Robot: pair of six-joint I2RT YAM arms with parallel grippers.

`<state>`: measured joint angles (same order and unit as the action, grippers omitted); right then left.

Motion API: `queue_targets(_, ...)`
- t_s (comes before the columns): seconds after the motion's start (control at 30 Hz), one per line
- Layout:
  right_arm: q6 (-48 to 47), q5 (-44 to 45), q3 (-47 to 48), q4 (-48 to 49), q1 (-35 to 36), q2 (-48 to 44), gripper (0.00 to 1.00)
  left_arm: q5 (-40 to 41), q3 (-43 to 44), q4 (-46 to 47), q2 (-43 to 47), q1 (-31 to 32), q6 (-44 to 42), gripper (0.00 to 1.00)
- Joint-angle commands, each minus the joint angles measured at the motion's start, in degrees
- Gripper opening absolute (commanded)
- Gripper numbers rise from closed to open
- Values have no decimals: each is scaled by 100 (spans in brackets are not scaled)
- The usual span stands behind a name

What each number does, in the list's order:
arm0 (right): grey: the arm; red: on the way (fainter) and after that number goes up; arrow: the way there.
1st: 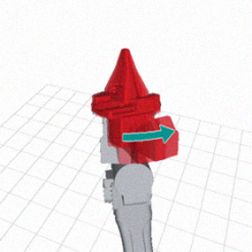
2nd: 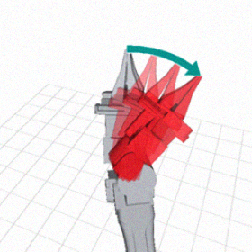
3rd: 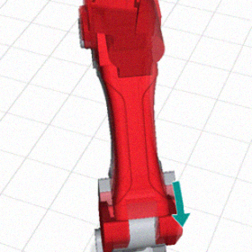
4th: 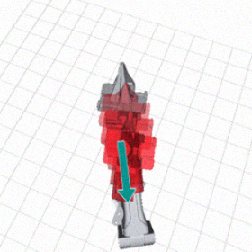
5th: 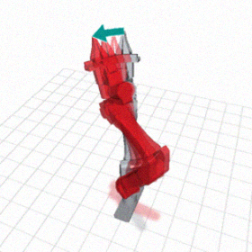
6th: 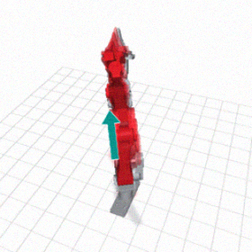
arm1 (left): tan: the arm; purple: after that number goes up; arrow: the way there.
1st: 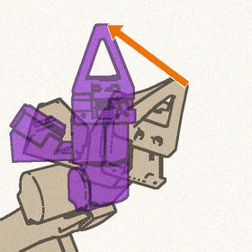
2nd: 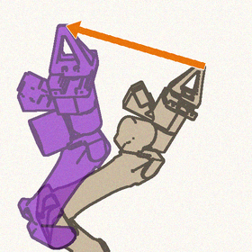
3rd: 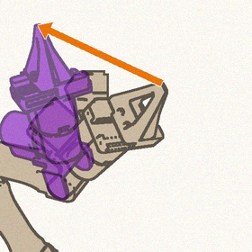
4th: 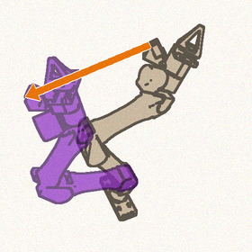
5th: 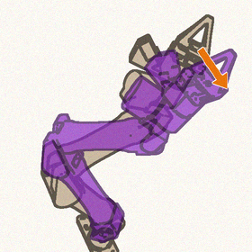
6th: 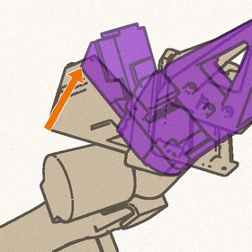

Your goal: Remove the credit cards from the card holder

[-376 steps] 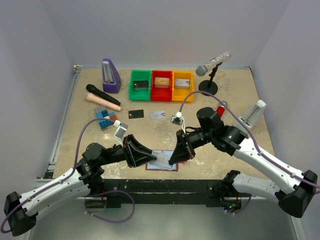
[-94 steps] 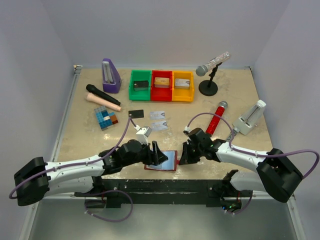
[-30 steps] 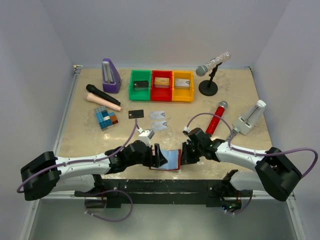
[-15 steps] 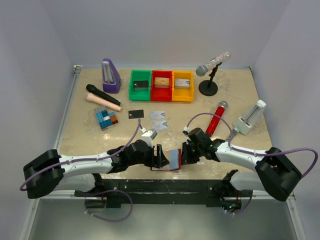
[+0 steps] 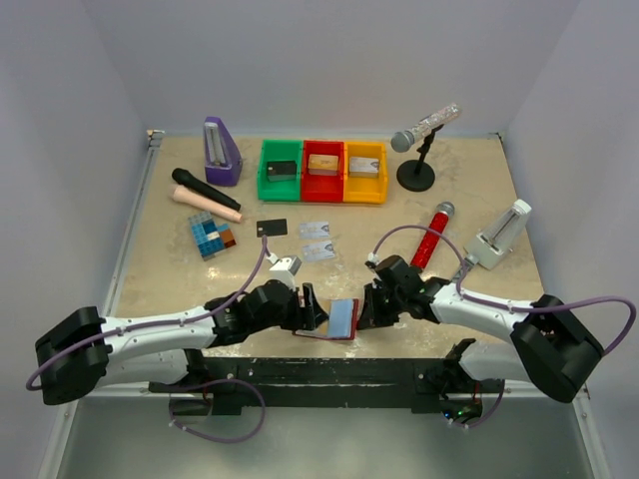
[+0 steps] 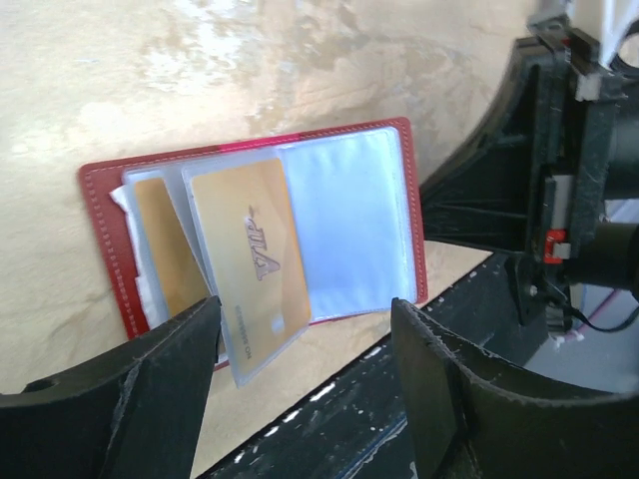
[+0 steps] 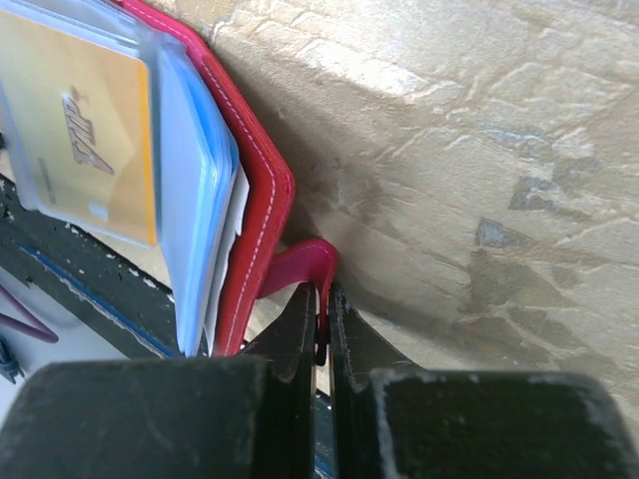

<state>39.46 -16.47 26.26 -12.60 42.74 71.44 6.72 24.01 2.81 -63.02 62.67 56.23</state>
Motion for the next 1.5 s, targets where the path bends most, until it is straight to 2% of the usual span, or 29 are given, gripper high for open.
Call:
queue_targets(0.0, -44, 196, 11, -190, 6, -209, 0, 786, -36, -789, 352, 17, 345, 72)
queue_targets(0.17, 87, 468, 98, -549, 6, -350, 1, 1173, -98, -1203, 624, 17, 503, 70)
queue_targets(0.23, 140, 635, 186, -804, 6, -481, 13, 1322, -81, -1352, 765, 17, 521, 69)
queue_targets(0.27, 149, 706, 230, -953, 6, -586, 23, 1358, -81, -1405, 844, 17, 503, 68)
queue_targets(0.37, 158, 960, 397, -1445, 6, -1016, 44, 1481, -46, -1564, 1090, -9, 433, 68)
queue_targets(0.47, 27, 1207, 756, -2025, 6, -1491, 53, 1508, -19, -1634, 1380, -88, 319, 67)
queue_targets(0.57, -184, 1243, 1038, -2291, 15, -1974, 54, 1263, -2, -1433, 1609, -246, 117, 67)
queue_targets(0.63, -272, 972, 996, -1933, 24, -2308, 54, 781, -115, -987, 1670, -396, -128, 68)
queue_targets(0.77, -28, -82, 259, 173, 41, -2565, 52, -283, -309, 122, 1391, -782, -481, 65)
queue_targets(0.87, 298, -549, -24, 1013, 24, -2022, 36, -583, -414, 684, 1127, -862, -613, 56)
queue_targets(0.93, 333, -883, -16, 1433, 33, -1469, 30, -646, -502, 1009, 995, -871, -648, 46)
queue_targets(1.03, 763, -1183, -287, 2391, 33, -739, 31, -611, -529, 1038, 827, -871, -622, 29)
queue_targets(1.17, 1002, -1332, -315, 3017, 94, -26, 34, -426, -555, 932, 634, -862, -569, 12)
queue_targets(1.33, 1072, -1201, -139, 3132, 269, 493, 38, -285, -757, 1142, 388, -871, -376, 0)
queue_targets(1.47, 1204, -1131, 10, 3228, 454, 844, 38, -206, -854, 1257, 142, -862, -288, 0)
